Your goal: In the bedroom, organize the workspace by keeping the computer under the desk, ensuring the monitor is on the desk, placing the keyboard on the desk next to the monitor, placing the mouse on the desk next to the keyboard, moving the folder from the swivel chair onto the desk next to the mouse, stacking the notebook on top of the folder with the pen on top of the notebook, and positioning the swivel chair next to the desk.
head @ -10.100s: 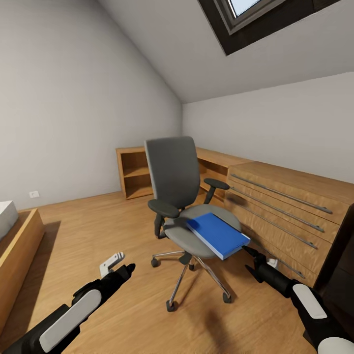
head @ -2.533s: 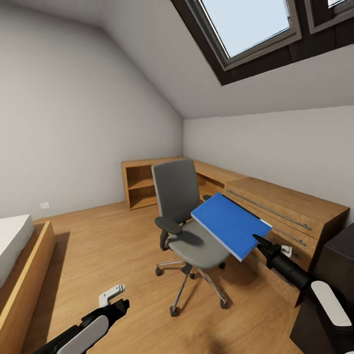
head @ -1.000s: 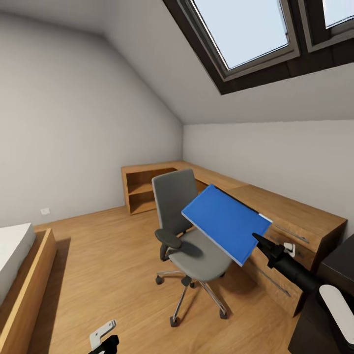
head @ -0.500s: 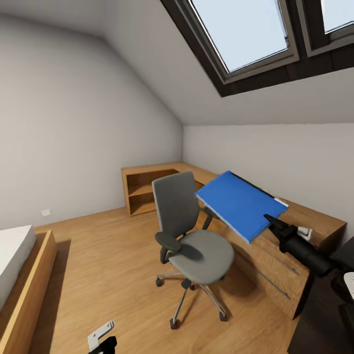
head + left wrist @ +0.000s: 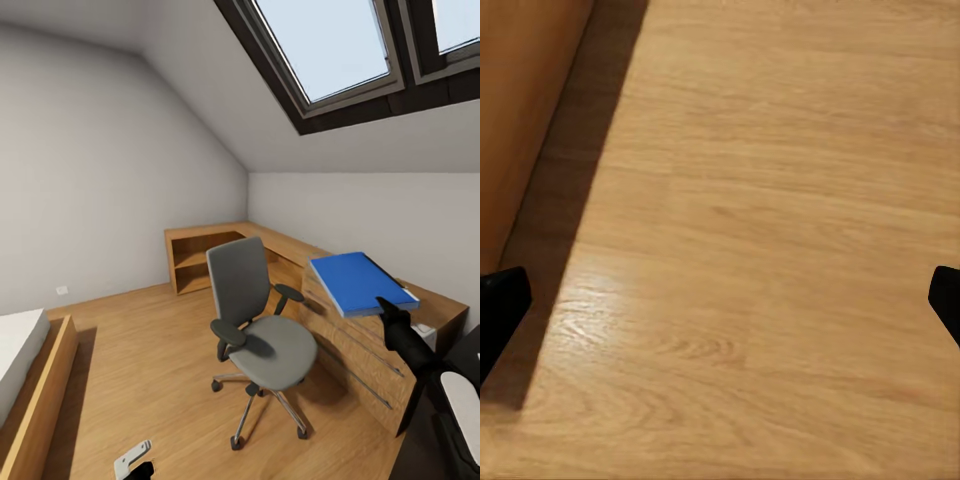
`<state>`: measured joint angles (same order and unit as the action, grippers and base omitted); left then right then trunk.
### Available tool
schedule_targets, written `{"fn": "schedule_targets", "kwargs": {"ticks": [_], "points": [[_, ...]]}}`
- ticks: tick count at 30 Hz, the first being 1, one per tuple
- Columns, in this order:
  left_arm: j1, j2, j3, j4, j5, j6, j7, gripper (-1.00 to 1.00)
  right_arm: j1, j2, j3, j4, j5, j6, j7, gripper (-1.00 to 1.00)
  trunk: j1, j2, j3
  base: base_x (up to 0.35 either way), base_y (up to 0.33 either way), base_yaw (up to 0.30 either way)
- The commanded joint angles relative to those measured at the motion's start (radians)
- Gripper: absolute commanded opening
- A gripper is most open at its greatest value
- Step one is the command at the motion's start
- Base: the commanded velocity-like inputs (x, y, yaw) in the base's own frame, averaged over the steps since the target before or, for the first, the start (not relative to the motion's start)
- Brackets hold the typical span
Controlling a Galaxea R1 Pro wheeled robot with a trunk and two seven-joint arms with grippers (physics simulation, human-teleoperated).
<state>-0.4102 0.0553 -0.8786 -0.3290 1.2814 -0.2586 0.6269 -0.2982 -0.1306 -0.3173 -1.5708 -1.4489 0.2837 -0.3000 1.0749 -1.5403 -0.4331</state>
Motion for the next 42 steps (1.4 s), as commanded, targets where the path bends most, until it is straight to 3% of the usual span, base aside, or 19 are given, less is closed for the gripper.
{"fn": "schedule_targets", "kwargs": {"ticks": [1,2,6,9,11,13,31,32,33,35,37,39,42], "points": [[-0.001,-0.001,-0.009,0.014,0.009,-0.005,-0.002,1.00,-0.001,0.008,0.005,-0.002,-0.009,-0.012,-0.028,-1.00,-0.004,0.007,0.002,0.000,0.000,0.000],[-0.001,-0.003,-0.009,0.030,0.010,-0.005,-0.048,1.00,-0.001,0.028,0.011,0.002,-0.012,-0.023,-0.033,-1.00,-0.008,0.014,0.005,0.000,0.000,0.000],[-0.001,-0.003,-0.009,0.037,0.012,-0.005,-0.083,1.00,-0.001,0.035,0.015,0.003,-0.013,-0.020,0.002,-1.00,-0.023,0.042,0.018,0.000,0.000,0.000],[-0.001,-0.007,-0.010,0.049,0.012,-0.004,-0.088,1.00,-0.001,0.037,0.031,0.003,-0.016,-0.014,0.017,-1.00,-0.035,0.063,0.027,0.000,0.000,0.000],[-0.001,-0.021,-0.009,0.057,0.012,-0.004,-0.089,1.00,-0.001,0.037,0.031,0.003,-0.047,-0.014,0.018,-1.00,-0.042,0.077,0.033,0.000,0.000,0.000],[-0.001,-0.024,-0.009,0.058,0.012,-0.004,-0.089,1.00,-0.001,0.037,0.031,0.002,-0.051,-0.014,0.017,-1.00,-0.050,0.091,0.040,0.000,0.000,0.000],[-0.001,-0.026,-0.009,0.061,0.013,-0.003,-0.089,1.00,-0.001,0.057,0.034,0.005,-0.054,-0.021,-0.018,-1.00,-0.119,0.217,0.096,-0.048,0.000,-0.226],[-0.001,-0.025,-0.009,0.075,0.013,-0.004,-0.089,1.00,-0.001,0.058,0.034,0.006,-0.054,-0.021,-0.018,-1.00,-0.123,0.224,0.099,-0.285,0.000,-0.269],[-0.001,-0.025,-0.009,0.145,0.013,-0.006,-0.094,1.00,-0.001,0.058,0.033,0.006,-0.053,-0.021,-0.018,-1.00,-0.127,0.231,0.102,-0.130,0.000,-0.269],[0.014,-0.025,-0.009,0.232,0.012,-0.008,-0.179,1.00,-0.001,0.058,0.032,0.006,-0.053,-0.020,-0.018,-1.00,-0.134,0.245,0.109,-0.055,0.000,-0.269],[0.063,-0.025,-0.008,0.266,0.011,-0.020,-0.316,1.00,-0.001,0.058,0.032,0.006,-0.053,-0.020,-0.018,-1.00,-0.142,0.259,0.115,-0.022,0.000,-0.269],[0.108,-0.025,-0.008,0.281,0.010,-0.086,-0.414,1.00,-0.001,0.059,0.032,0.006,-0.054,-0.020,-0.018,-1.00,-0.150,0.273,0.121,-0.009,0.000,-0.269],[0.140,-0.032,-0.009,0.288,0.010,-0.223,-0.467,1.00,-0.001,0.060,0.032,0.006,-0.054,-0.020,-0.018,-1.00,-0.161,0.294,0.131,-0.003,0.000,-0.269]]}}
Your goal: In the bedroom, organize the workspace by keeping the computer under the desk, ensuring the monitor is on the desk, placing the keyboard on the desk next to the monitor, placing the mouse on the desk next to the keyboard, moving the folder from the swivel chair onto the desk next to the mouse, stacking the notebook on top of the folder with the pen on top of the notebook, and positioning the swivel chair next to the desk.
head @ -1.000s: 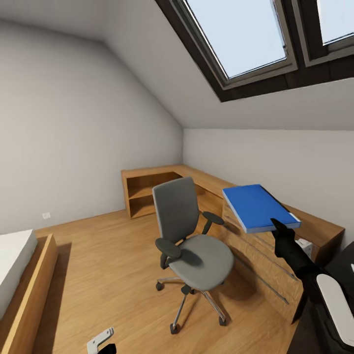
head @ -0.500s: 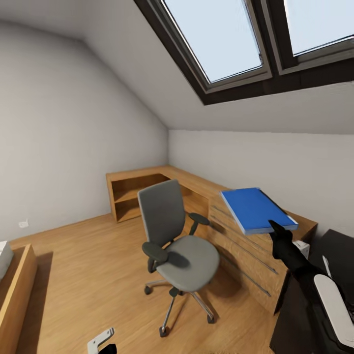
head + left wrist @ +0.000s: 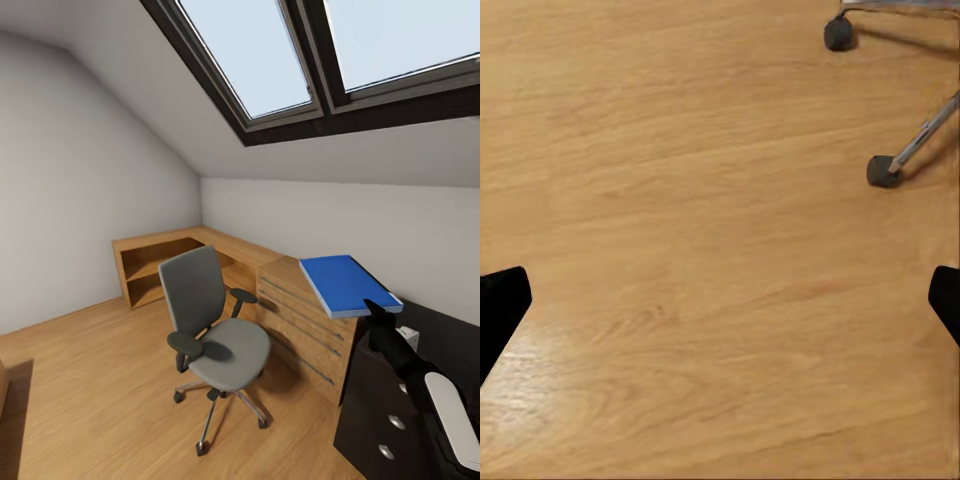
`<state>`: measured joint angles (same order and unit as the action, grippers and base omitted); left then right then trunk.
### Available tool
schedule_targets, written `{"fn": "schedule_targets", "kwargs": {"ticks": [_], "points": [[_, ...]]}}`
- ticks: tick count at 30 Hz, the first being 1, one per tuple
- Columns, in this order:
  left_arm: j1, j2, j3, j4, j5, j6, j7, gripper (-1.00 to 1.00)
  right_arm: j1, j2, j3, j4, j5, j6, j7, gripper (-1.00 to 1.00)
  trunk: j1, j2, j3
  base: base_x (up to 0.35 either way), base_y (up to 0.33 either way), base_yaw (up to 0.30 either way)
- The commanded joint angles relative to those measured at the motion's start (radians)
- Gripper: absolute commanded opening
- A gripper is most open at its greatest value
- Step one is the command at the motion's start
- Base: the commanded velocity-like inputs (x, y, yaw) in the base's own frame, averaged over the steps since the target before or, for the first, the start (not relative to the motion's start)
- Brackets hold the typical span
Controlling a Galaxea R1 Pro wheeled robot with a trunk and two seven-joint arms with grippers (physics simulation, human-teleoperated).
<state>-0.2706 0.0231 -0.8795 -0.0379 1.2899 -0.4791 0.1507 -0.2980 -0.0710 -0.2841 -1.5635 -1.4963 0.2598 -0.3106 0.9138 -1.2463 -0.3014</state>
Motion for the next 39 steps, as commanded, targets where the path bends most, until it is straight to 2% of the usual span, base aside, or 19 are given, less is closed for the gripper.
{"fn": "schedule_targets", "kwargs": {"ticks": [1,3,4,8,13,39], "points": [[0.005,-0.004,-0.009,-0.002,0.002,-0.031,0.002,1.00,-0.001,0.000,-0.001,-0.001,-0.007,0.004,-0.007,-1.00,-0.004,0.007,0.002,-0.001,0.000,-0.269],[0.011,-0.014,-0.009,0.002,0.002,-0.075,-0.005,1.00,-0.001,0.000,-0.001,0.001,-0.006,0.003,-0.007,-1.00,-0.012,0.021,0.008,-0.001,0.000,-0.269],[0.019,-0.023,-0.009,0.004,0.002,-0.141,-0.008,1.00,-0.001,0.000,0.001,0.017,-0.006,0.003,-0.006,-1.00,-0.015,0.028,0.011,0.000,0.000,-0.269],[0.025,-0.033,-0.008,0.006,0.003,-0.188,-0.009,1.00,-0.001,0.000,0.002,0.031,-0.005,0.003,-0.005,-1.00,-0.031,0.056,0.024,0.000,0.000,-0.269],[0.027,-0.034,-0.007,0.006,0.003,-0.191,-0.010,1.00,-0.001,0.000,0.002,0.034,-0.005,0.003,-0.005,-1.00,-0.050,0.091,0.040,0.000,0.000,-0.281],[0.027,-0.025,-0.001,0.007,0.008,-0.189,-0.001,1.00,-0.001,0.004,0.003,0.036,-0.005,0.001,-0.005,-1.00,-0.050,0.091,0.040,0.000,0.000,-0.294]]}}
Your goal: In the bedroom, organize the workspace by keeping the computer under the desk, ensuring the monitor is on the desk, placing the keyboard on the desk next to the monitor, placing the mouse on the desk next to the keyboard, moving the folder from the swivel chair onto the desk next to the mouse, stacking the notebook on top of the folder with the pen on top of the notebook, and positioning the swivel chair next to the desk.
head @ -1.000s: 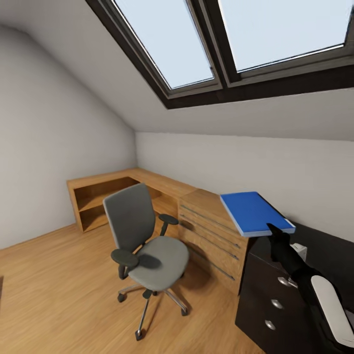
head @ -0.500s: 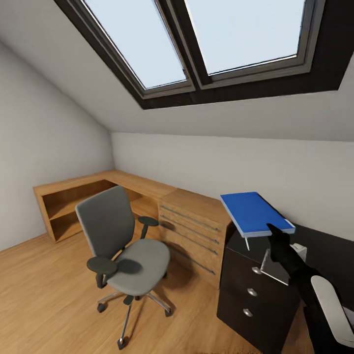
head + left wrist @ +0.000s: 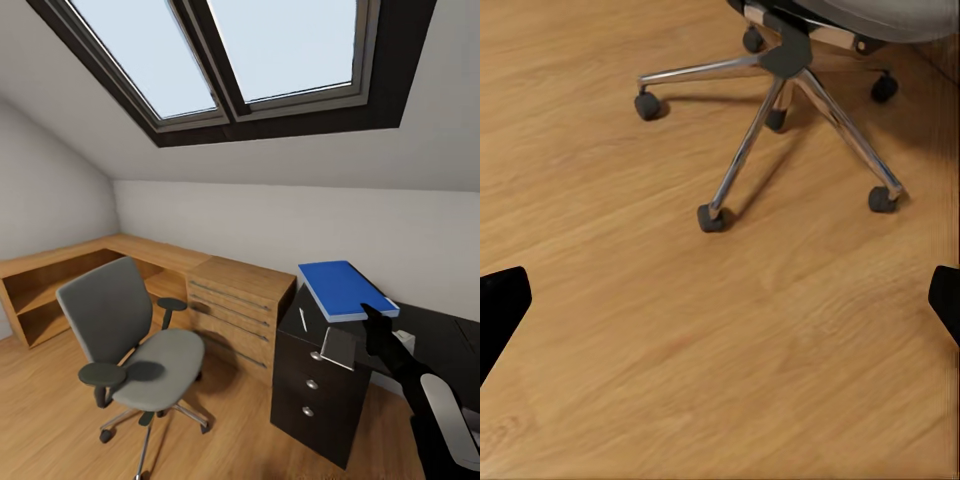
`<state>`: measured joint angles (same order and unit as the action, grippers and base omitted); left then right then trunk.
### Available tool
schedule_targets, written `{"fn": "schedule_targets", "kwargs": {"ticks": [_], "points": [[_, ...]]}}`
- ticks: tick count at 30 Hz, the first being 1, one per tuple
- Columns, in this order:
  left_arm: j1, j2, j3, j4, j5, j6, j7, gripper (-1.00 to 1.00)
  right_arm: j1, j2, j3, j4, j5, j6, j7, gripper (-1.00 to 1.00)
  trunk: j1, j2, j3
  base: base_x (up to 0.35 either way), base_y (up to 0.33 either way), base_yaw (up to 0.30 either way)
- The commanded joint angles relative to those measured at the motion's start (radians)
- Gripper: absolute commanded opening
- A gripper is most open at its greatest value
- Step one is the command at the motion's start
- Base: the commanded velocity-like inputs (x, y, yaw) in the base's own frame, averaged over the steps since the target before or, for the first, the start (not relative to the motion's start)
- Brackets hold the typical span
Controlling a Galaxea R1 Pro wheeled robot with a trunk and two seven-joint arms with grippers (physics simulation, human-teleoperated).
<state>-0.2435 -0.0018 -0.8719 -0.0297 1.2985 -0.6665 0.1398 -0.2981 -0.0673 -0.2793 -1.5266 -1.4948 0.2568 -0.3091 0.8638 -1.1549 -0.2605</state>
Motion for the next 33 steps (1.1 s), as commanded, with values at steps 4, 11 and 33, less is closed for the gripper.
{"fn": "schedule_targets", "kwargs": {"ticks": [4,11,33], "points": [[0.000,0.000,-0.009,-0.001,-0.001,-0.002,0.011,1.00,-0.001,0.002,-0.001,-0.001,-0.007,0.004,-0.007,-1.00,0.000,-0.001,-0.001,0.000,0.000,-0.295],[0.000,0.000,-0.009,-0.001,0.001,-0.002,0.011,1.00,-0.001,0.005,-0.001,0.010,-0.006,0.003,-0.006,-1.00,0.000,-0.001,-0.001,0.000,0.000,-0.295],[-0.001,0.000,-0.009,0.003,0.001,-0.002,0.011,1.00,-0.001,0.014,0.005,0.019,-0.005,0.002,-0.005,-1.00,0.000,-0.001,-0.001,0.000,0.000,-0.295]]}}
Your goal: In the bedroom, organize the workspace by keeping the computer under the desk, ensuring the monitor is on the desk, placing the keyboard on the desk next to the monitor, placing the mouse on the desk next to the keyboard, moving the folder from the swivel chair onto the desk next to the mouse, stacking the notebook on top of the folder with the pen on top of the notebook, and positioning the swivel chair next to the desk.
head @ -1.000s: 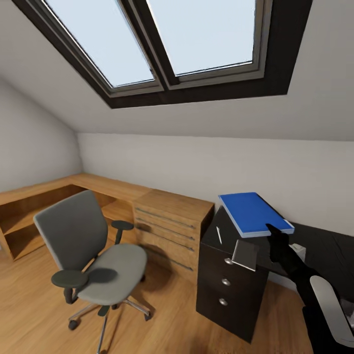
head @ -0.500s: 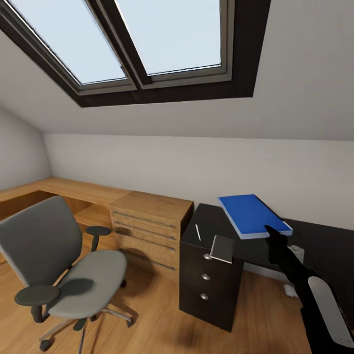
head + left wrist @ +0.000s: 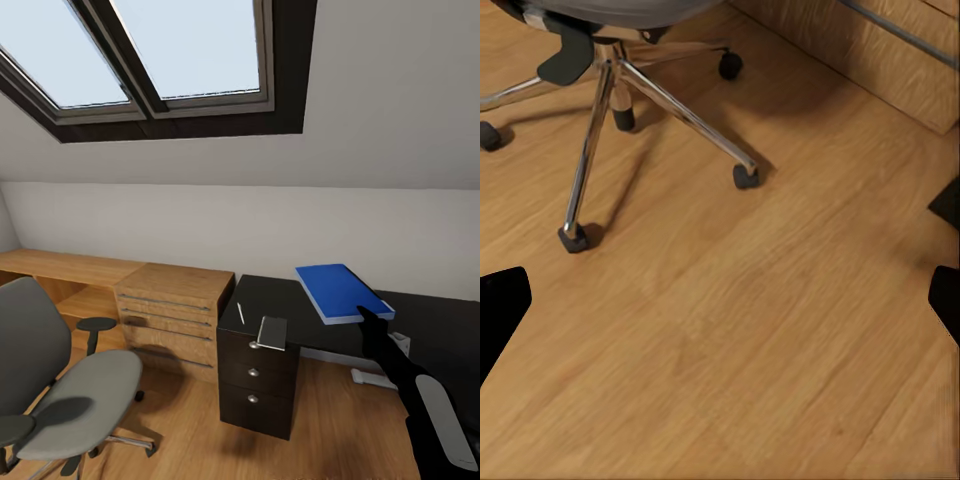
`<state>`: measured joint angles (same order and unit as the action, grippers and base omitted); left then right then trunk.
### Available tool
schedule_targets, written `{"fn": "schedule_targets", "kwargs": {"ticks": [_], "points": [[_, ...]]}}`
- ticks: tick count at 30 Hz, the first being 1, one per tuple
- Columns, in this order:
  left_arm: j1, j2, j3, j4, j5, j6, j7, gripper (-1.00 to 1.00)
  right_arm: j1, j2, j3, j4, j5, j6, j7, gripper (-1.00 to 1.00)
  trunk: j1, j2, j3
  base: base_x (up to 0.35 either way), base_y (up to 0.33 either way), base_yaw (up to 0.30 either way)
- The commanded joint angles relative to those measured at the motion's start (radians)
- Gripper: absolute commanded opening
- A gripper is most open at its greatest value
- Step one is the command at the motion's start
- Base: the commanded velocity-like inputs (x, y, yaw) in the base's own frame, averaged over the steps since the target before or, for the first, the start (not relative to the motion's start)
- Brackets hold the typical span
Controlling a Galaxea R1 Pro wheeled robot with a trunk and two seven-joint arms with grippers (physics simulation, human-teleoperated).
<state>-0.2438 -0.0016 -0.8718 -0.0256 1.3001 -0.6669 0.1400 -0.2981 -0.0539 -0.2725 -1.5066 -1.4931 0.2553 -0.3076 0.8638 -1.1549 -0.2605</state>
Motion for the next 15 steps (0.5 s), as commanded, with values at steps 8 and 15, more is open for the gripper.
{"fn": "schedule_targets", "kwargs": {"ticks": [8,15], "points": [[0.000,0.000,-0.009,0.001,-0.001,-0.001,0.010,1.00,-0.001,0.000,0.012,-0.001,-0.006,0.004,-0.007,-1.00,0.000,-0.001,-0.001,0.000,0.000,-0.294],[0.000,-0.001,-0.010,0.001,-0.002,0.000,0.009,1.00,-0.001,-0.001,0.013,-0.001,-0.006,0.004,-0.007,-1.00,0.000,-0.001,-0.001,0.000,0.000,-0.294]]}}
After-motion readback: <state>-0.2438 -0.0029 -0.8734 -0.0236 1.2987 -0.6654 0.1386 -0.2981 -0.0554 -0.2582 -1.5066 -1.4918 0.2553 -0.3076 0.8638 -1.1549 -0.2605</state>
